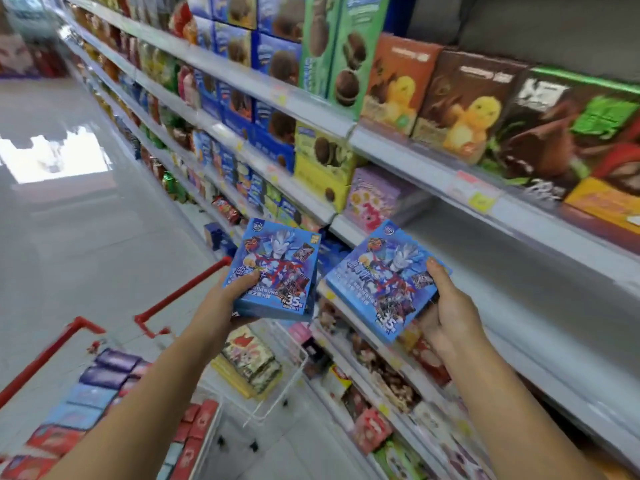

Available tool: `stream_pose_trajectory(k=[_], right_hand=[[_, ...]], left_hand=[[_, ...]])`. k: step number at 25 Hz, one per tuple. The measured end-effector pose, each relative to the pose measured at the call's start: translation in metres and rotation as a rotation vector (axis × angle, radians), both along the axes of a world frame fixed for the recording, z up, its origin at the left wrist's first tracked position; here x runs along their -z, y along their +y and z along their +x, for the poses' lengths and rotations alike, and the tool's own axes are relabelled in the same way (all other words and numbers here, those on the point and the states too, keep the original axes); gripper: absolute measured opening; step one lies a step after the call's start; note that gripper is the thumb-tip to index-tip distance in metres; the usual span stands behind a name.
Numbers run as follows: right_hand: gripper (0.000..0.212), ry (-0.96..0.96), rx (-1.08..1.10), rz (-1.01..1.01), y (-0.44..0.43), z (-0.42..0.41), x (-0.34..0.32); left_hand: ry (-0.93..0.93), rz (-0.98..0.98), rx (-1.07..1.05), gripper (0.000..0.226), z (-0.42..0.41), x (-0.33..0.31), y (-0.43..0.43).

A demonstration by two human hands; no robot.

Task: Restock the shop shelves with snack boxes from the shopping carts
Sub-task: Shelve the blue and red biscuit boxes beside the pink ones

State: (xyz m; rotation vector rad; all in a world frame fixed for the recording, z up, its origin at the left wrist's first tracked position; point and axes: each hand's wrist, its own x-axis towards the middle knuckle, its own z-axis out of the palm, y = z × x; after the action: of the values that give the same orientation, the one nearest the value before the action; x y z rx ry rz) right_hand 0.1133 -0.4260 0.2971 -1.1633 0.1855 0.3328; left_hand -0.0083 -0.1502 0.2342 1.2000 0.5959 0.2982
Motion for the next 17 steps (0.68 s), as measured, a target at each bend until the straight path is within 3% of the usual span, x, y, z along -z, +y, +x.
stream_pose_trajectory(k=[3, 10, 14, 17], right_hand=[[0.015, 0.015, 0.215, -0.041, -0.057, 0.039, -0.02], [0.008, -0.046, 0.406, -0.025, -0.084, 0.115, -0.025], [0.008, -0.11, 0.293, -0.17, -0.062, 0.147, -0.013], [0.017, -0.17, 0.136, -0.284, -0.041, 0.164, -0.01]], left_hand=[[-0.016, -0.013, 0.078, 0.031, 0.046, -0.006, -0.042], [-0.002, -0.022, 0.243, 0.05, 0.117, -0.006, -0.062], [0.05, -0.046, 0.277, 0.069, 0.137, 0.007, -0.042], [0.057, -0.054, 0.285, 0.065, 0.146, 0.012, -0.027]])
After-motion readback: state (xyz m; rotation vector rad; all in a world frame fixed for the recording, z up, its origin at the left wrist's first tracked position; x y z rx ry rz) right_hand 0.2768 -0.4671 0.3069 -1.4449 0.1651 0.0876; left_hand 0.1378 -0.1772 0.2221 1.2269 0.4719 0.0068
